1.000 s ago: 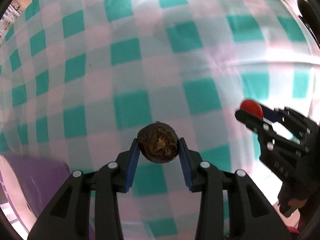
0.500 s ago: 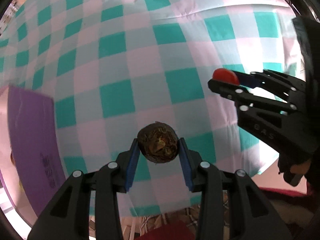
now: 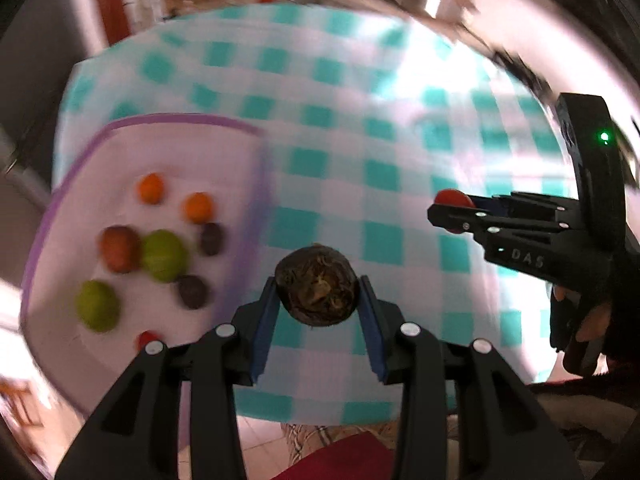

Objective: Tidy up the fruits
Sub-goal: 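Lower the brown fruit and red tomato into the box and open both tools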

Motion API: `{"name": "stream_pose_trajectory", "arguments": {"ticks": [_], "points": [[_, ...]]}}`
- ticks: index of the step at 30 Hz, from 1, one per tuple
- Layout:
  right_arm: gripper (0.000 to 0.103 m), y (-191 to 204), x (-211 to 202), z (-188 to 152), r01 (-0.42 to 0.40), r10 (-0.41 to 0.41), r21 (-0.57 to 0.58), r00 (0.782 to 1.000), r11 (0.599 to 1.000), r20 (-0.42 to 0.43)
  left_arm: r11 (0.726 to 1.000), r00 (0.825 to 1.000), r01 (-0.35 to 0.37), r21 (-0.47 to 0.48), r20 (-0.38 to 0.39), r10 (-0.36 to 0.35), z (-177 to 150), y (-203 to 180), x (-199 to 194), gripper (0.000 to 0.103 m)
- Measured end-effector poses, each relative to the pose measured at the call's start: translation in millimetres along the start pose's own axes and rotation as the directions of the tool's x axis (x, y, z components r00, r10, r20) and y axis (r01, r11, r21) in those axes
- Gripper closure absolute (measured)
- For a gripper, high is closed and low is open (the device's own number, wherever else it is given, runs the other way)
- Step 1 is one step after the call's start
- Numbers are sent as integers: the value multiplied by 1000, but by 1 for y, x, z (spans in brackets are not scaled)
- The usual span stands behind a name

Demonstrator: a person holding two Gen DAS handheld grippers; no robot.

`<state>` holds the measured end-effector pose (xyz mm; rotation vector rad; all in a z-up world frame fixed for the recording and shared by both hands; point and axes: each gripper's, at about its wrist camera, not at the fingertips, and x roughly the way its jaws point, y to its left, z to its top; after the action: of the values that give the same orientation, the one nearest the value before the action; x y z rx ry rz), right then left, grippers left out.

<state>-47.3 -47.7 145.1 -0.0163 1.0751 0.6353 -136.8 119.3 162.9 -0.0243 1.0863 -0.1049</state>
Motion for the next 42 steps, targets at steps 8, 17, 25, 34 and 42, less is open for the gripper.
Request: {"name": "stream_pose_trajectory", "arguments": {"ticks": [8,17,25,34,42], "points": [[73,105,26,74,-132,133,-115,991,985,2,974,997,-60,-217,31,68,-15,120,-24,63],[73,155,111,106,-85,53,-197,985,977,-165,973,990,-59,-222,-137,29,-9,175,19,63],[73,189,182,122,-38,-58,-305,952,952,-301,981,952,-134,-144,-293,87,-1,186,60,63],[73,203,239,125,22,-182,-373,899,928,-399,991,923,-124,-56,-372,95,0,185,89,63],[72,196,254,126,46,-218,-359,863,932,-455,991,909,-123,-47,-406,93,4,191,108,62]]}}
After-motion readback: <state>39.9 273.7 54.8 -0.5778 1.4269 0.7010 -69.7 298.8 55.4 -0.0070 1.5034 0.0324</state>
